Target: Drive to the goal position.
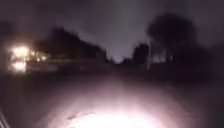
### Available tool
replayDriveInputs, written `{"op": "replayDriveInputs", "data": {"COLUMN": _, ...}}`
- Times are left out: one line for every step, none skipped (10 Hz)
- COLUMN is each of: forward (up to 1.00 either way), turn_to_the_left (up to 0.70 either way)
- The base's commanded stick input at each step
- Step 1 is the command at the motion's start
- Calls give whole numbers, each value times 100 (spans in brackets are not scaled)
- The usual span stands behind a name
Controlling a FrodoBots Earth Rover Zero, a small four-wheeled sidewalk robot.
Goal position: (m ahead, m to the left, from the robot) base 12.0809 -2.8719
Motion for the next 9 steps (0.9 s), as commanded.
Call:
{"op": "replayDriveInputs", "data": {"forward": 70, "turn_to_the_left": 0}}
{"op": "replayDriveInputs", "data": {"forward": 70, "turn_to_the_left": 0}}
{"op": "replayDriveInputs", "data": {"forward": 70, "turn_to_the_left": 0}}
{"op": "replayDriveInputs", "data": {"forward": 70, "turn_to_the_left": 0}}
{"op": "replayDriveInputs", "data": {"forward": 70, "turn_to_the_left": 0}}
{"op": "replayDriveInputs", "data": {"forward": 70, "turn_to_the_left": 0}}
{"op": "replayDriveInputs", "data": {"forward": 70, "turn_to_the_left": 0}}
{"op": "replayDriveInputs", "data": {"forward": 70, "turn_to_the_left": 0}}
{"op": "replayDriveInputs", "data": {"forward": 70, "turn_to_the_left": 0}}
